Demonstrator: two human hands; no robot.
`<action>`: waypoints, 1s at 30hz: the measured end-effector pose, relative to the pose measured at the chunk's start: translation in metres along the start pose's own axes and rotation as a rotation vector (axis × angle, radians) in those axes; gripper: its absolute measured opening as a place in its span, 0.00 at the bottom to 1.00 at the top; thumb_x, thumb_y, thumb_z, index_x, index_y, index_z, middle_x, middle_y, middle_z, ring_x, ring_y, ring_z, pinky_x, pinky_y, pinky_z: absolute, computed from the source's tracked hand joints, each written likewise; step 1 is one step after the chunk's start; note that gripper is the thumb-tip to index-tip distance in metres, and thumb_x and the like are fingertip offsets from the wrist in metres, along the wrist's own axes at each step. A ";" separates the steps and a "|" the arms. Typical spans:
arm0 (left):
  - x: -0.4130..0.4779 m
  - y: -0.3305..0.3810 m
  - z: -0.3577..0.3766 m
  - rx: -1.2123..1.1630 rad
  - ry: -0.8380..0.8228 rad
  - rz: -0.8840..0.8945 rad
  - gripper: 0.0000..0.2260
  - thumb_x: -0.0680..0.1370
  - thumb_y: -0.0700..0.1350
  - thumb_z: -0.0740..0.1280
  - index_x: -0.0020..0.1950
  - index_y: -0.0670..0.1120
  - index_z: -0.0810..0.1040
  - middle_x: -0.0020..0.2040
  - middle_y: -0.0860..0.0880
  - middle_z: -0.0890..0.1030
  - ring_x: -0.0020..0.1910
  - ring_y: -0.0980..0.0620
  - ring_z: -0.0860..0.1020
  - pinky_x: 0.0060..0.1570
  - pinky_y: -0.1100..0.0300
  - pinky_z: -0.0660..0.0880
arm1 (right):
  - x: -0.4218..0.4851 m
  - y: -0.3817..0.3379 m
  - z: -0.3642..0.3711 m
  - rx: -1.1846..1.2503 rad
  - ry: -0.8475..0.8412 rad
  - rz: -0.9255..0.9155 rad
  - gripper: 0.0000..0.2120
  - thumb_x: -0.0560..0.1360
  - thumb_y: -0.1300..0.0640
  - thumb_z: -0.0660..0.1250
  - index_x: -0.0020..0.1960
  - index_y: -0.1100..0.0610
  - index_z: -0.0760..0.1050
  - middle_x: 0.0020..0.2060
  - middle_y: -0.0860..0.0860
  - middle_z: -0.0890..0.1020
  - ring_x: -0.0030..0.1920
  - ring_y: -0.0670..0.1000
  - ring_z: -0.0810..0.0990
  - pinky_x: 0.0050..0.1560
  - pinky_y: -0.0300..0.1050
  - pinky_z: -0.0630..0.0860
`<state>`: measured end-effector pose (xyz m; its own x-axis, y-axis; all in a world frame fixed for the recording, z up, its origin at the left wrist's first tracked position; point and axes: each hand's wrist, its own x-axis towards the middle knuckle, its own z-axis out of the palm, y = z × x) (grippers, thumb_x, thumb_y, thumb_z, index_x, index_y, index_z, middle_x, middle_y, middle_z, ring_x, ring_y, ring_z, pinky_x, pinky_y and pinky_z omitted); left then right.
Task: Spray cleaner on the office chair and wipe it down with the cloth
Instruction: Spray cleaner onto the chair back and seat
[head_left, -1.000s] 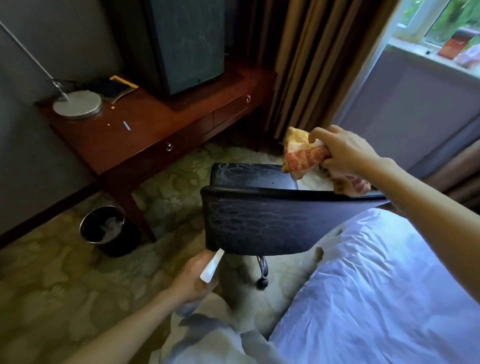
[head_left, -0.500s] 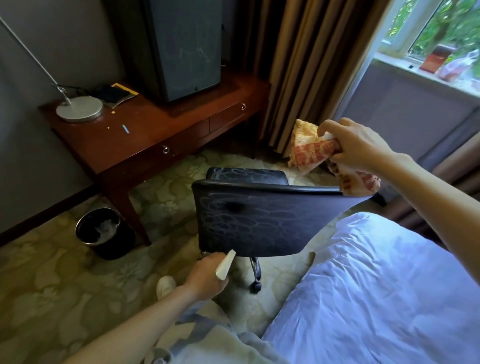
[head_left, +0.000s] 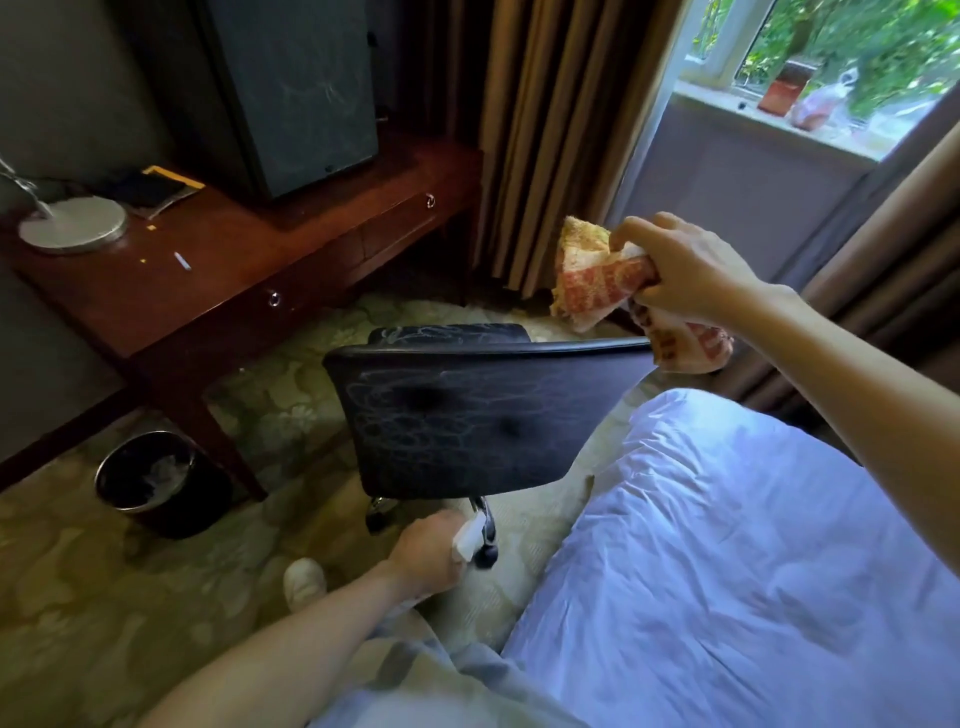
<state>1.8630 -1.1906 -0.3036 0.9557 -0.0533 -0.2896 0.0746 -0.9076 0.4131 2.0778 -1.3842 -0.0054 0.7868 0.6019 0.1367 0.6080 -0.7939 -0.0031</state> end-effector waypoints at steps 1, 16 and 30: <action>-0.002 0.000 0.002 -0.003 -0.009 -0.002 0.13 0.76 0.43 0.61 0.61 0.42 0.71 0.59 0.45 0.74 0.57 0.43 0.75 0.52 0.54 0.71 | -0.003 0.003 0.000 0.000 -0.001 0.005 0.22 0.70 0.61 0.69 0.60 0.46 0.67 0.48 0.51 0.69 0.45 0.58 0.72 0.42 0.50 0.72; -0.057 -0.071 0.018 -0.145 0.032 -0.345 0.18 0.74 0.47 0.67 0.63 0.49 0.71 0.59 0.49 0.77 0.57 0.50 0.76 0.55 0.58 0.74 | -0.018 0.009 0.002 0.028 0.027 -0.015 0.22 0.70 0.61 0.69 0.60 0.46 0.67 0.51 0.55 0.72 0.45 0.58 0.72 0.42 0.50 0.72; -0.095 -0.094 0.020 -0.086 0.025 -0.429 0.18 0.73 0.48 0.70 0.60 0.53 0.71 0.57 0.52 0.78 0.54 0.52 0.76 0.48 0.63 0.73 | -0.004 -0.012 0.001 0.063 0.037 -0.074 0.22 0.70 0.61 0.68 0.61 0.46 0.68 0.51 0.54 0.71 0.44 0.57 0.72 0.39 0.48 0.68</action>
<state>1.7597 -1.1083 -0.3323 0.8395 0.3323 -0.4299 0.4888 -0.8075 0.3303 2.0676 -1.3765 -0.0067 0.7355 0.6544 0.1756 0.6709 -0.7396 -0.0536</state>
